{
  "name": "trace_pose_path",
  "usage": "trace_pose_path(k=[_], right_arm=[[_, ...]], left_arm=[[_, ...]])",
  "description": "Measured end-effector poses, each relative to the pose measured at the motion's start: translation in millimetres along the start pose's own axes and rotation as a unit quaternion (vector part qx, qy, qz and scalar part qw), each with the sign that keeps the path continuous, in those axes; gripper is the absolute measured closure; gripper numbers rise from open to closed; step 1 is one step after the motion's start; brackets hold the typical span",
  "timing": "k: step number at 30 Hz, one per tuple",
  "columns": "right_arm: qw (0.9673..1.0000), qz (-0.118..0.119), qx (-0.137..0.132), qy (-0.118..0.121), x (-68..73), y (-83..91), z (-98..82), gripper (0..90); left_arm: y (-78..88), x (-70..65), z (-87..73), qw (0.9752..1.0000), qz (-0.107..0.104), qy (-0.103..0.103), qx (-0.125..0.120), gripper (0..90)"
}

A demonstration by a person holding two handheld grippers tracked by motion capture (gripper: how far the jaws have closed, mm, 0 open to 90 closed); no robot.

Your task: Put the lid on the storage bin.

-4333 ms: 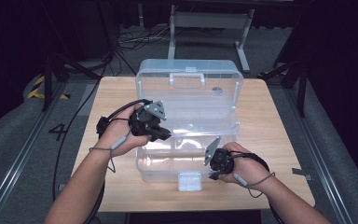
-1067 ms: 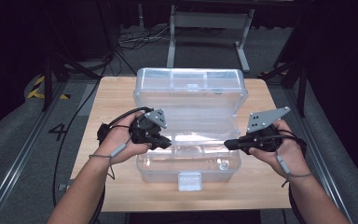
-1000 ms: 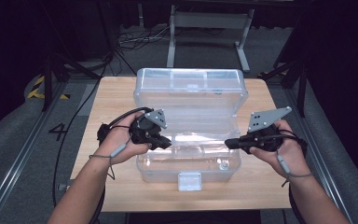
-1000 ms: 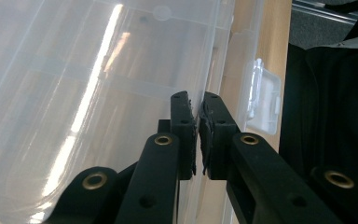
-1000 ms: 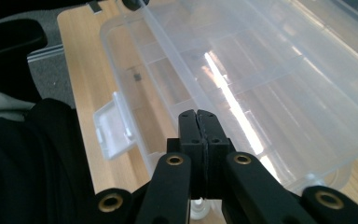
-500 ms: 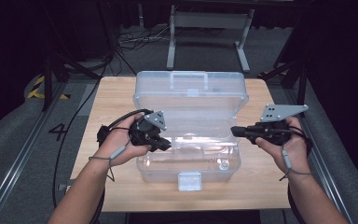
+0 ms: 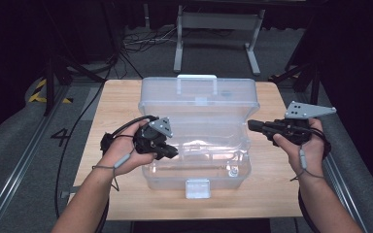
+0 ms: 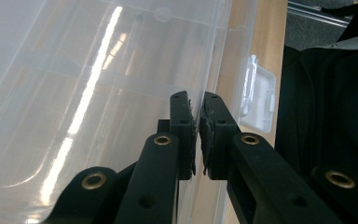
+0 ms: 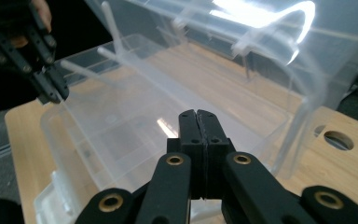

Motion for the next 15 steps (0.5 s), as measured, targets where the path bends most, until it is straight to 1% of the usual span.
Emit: trace_pose_path(k=[2, 6, 10, 15], right_arm=[[0.9999, -0.005, -0.007, -0.008, -4.1, 0.9, 1.0, 90.0], [0.9998, -0.003, -0.009, -0.019, -7.6, -0.6, -1.3, 90.0], [0.9997, -0.003, -0.011, -0.023, -8.6, -1.7, -2.4, 90.0], [0.9995, -0.005, -0.016, -0.026, -9.0, -2.4, -2.5, 90.0]], left_arm=[[-0.6, -0.7, -0.8, 1.0000, -0.001, 0.002, -0.001, 84.3], [-2.0, -2.2, -2.5, 1.0000, -0.005, 0.001, 0.003, 84.3], [-3.7, -3.4, -3.7, 1.0000, -0.008, 0.000, 0.004, 84.3], [-3.3, -4.2, -4.6, 1.0000, -0.006, 0.002, 0.000, 83.9]])
Point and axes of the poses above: each handheld gripper's, and its own axes: y roughly backward along the jaws, z roughly out of its top, x roughly to its left, the point moved 10 cm from there along -y, roughly forward along the jaws, and after that the axes turned 7 degrees about -z, right-handed, at the moved point
